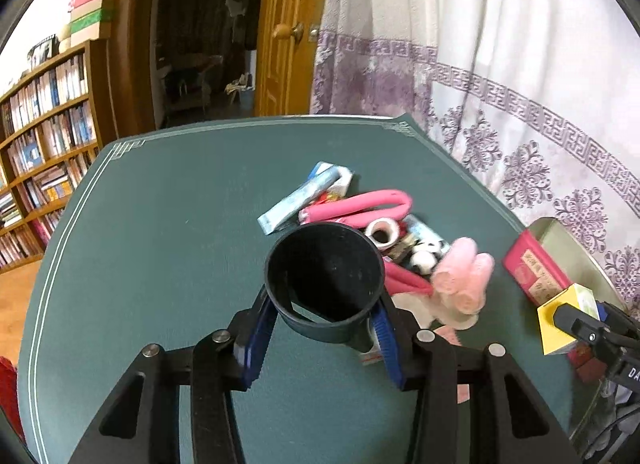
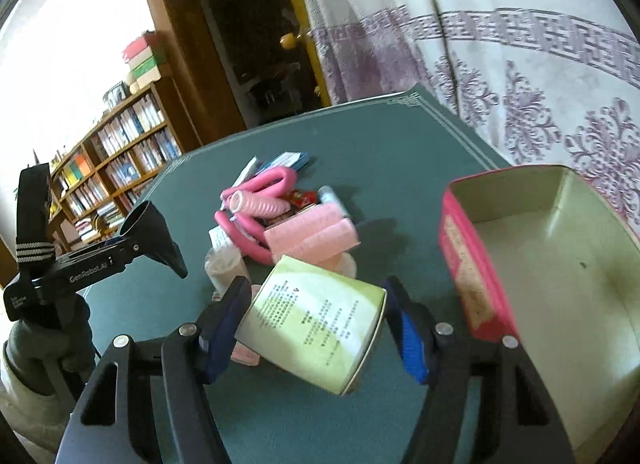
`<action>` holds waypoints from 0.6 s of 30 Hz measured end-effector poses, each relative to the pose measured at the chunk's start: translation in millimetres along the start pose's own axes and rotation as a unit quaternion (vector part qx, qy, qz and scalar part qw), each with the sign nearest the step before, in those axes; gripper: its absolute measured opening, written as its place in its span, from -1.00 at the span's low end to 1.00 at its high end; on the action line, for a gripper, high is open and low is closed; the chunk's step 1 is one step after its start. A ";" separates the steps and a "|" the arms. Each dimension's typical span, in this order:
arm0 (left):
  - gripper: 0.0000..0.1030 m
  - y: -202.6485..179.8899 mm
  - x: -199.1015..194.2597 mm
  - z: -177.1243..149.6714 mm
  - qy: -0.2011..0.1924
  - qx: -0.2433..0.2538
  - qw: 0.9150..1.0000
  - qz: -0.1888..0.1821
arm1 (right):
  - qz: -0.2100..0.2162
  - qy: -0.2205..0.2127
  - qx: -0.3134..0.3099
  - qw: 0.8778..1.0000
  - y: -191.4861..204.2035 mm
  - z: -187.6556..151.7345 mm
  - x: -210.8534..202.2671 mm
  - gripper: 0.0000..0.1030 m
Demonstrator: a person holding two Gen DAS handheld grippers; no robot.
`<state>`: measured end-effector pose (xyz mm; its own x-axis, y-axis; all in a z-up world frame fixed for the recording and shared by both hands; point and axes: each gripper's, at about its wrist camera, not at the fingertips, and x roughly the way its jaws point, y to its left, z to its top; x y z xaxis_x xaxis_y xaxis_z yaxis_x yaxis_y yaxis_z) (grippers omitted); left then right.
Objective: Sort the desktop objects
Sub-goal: 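Carry both items into the red tin and open both tools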
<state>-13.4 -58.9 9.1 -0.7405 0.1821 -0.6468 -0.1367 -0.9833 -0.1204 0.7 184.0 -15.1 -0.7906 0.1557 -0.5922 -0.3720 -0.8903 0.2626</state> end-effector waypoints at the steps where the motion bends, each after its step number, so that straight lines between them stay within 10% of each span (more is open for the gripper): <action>1: -0.05 -4.5 -1.8 1.2 -0.002 0.003 1.000 -0.003 | -0.003 -0.005 0.004 1.000 -4.0 0.2 -5.0 0.38; 18: -0.05 -157.7 -10.5 27.0 -0.001 0.114 0.982 -0.149 | -0.106 -0.078 0.073 0.989 -103.7 -0.4 -85.3 0.38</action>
<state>-1.9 94.2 55.2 -0.6461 0.4628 -0.6069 -0.4919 -0.8605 -0.1326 106.9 262.9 7.8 -0.7489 0.4064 -0.5234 -0.5943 -0.7614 0.2591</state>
